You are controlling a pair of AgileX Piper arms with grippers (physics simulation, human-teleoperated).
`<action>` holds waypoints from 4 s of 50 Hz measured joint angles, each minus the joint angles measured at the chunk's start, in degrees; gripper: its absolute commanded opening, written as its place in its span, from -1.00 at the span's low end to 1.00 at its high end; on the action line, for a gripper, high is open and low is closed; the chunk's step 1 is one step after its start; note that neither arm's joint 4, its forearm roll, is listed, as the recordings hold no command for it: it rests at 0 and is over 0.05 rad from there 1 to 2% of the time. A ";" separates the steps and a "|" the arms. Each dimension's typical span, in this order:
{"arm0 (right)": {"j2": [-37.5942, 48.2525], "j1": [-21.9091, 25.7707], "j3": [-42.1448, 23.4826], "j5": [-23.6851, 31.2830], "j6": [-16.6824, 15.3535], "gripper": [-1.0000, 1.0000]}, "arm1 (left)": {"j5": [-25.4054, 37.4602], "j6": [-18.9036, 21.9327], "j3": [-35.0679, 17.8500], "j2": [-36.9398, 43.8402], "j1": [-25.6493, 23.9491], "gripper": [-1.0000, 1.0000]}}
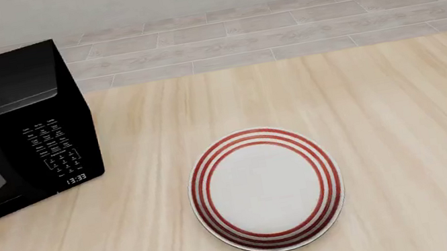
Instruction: Pick up the white bowl and put it on the plate.
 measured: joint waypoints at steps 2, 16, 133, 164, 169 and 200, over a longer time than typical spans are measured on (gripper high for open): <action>0.00 0.00 0.00 0.00 0.00 1.00 | 0.99 -0.39 -0.12 -0.99 -0.90 -1.00; 0.00 0.00 0.00 0.00 0.00 1.00 | 7.27 -2.79 -1.94 -5.85 -8.29 -1.00; 0.00 0.00 0.00 0.00 0.00 1.00 | -11.98 -15.78 -5.72 22.83 -57.85 -1.00; 0.00 0.00 0.00 0.00 0.00 1.00 | -17.26 -19.17 -1.63 26.16 -60.89 -1.00; 0.00 0.00 0.00 0.00 0.00 1.00 | -18.05 -19.62 -1.04 26.57 -61.14 -1.00; 0.00 0.00 0.00 0.00 0.00 1.00 | -21.83 -21.62 0.49 29.83 -61.81 -1.00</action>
